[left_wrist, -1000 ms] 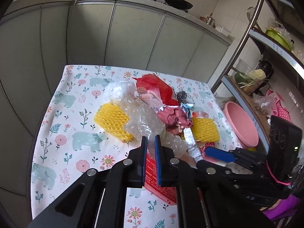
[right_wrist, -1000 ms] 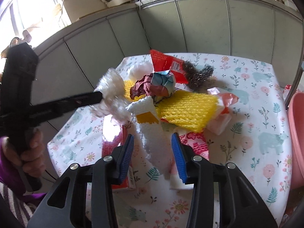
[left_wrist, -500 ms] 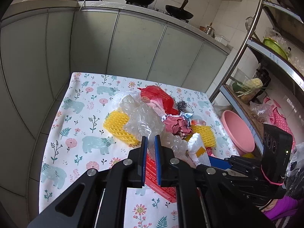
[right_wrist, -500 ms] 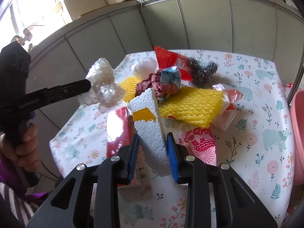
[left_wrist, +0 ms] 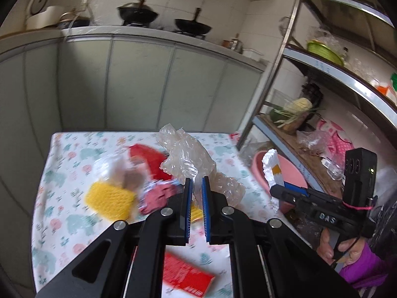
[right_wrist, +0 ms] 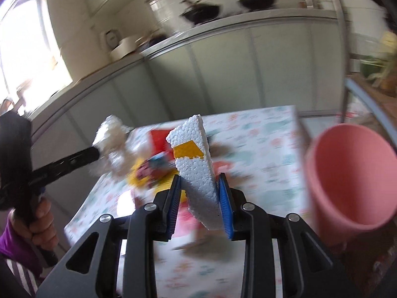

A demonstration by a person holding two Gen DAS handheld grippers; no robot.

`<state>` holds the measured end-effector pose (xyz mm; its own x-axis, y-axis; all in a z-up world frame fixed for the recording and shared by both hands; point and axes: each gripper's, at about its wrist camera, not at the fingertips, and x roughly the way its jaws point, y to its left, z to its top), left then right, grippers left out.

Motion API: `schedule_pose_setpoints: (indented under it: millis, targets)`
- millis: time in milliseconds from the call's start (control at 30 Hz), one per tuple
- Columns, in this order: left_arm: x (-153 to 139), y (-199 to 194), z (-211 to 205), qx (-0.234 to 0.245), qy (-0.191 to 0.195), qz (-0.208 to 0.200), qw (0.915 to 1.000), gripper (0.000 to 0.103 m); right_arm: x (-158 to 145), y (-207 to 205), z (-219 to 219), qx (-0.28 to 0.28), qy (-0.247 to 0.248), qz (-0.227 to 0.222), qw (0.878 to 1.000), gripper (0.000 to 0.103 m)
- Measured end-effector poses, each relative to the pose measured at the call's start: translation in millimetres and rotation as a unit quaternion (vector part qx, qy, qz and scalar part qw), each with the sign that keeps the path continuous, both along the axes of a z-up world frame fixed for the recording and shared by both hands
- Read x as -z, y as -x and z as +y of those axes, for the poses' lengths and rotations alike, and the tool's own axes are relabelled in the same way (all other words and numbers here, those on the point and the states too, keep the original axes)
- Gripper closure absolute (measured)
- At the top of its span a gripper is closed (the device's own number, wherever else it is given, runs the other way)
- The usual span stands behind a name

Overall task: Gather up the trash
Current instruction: 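Carry the clear bag and white foam block over the pink bucket with both grippers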

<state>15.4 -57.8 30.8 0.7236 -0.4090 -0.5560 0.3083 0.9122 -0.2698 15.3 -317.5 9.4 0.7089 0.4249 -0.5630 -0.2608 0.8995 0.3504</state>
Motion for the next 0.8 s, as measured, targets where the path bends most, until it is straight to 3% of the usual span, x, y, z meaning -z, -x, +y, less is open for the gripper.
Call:
schedule_pose_setpoints:
  millis: [333,500,800]
  targets:
    - [-5,-39,-121,0.122,-0.018,-0.016,0.9923,0.096,12,-7,-102,0.154,0.001,0.003,0.988,0.072]
    - [8,-54,-180,0.161,-0.037,-0.002,0.9862,0.096,31,-17,-130,0.189,-0.007,0.018,0.982,0.072]
    - [43,-82,-247,0.190,-0.060,0.041,0.9791,0.096,59,-34,-158,0.213,-0.018,0.041,0.976,0.072]
